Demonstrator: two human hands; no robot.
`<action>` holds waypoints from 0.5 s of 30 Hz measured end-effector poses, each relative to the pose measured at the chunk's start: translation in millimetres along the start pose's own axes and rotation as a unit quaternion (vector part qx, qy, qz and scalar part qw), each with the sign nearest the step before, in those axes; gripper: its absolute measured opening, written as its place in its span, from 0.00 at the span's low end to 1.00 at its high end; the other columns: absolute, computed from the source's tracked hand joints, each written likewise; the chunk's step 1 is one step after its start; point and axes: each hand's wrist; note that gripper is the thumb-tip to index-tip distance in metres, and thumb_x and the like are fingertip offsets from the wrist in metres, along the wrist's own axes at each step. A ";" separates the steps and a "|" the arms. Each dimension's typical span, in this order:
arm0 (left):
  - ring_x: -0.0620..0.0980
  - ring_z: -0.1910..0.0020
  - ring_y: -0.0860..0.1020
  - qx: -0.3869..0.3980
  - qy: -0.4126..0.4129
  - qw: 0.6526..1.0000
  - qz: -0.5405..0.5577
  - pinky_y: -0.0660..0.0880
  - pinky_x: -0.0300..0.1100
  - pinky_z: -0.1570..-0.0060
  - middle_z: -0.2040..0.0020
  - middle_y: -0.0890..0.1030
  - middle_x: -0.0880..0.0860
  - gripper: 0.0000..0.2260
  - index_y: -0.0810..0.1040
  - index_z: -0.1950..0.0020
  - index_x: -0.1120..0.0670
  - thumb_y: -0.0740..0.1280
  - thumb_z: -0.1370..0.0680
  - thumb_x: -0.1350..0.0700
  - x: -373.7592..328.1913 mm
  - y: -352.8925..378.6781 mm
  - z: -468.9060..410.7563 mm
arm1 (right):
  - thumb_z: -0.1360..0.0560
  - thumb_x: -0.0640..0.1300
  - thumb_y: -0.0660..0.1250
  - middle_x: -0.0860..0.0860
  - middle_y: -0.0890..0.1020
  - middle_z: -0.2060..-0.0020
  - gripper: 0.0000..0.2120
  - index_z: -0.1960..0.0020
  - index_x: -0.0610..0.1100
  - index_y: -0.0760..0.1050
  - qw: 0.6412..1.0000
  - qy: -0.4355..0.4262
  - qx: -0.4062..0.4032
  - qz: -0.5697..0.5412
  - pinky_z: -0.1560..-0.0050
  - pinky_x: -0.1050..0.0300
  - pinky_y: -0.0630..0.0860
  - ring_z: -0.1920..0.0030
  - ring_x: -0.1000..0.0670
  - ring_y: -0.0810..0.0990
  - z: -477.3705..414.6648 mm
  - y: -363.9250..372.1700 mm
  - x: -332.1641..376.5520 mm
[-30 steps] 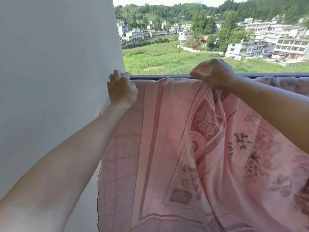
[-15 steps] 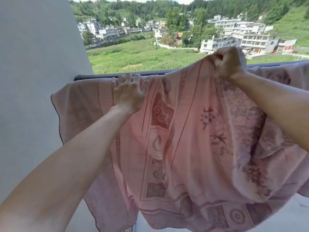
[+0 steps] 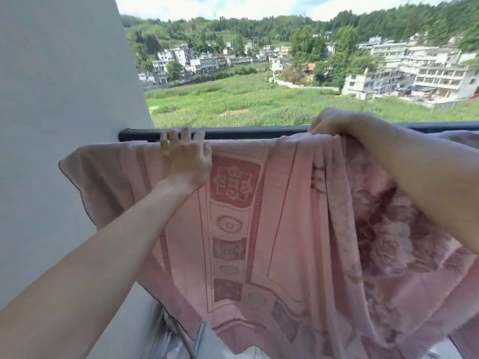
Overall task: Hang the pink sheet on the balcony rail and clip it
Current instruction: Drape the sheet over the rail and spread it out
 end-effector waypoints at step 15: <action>0.57 0.37 0.73 0.010 0.155 0.975 0.156 0.61 0.53 0.37 0.36 0.75 0.56 0.25 0.64 0.28 0.53 0.48 0.18 0.40 -142.4 19.8 9.4 | 0.26 0.49 0.70 0.49 0.87 0.57 0.10 0.48 0.48 0.85 0.939 -0.097 -0.318 -0.087 0.56 0.49 0.81 0.56 0.50 0.85 108.9 -19.9 -131.0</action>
Point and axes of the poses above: each hand's wrist, its own z-axis away from the middle knuckle, its own y-axis out of the palm, x = y × z
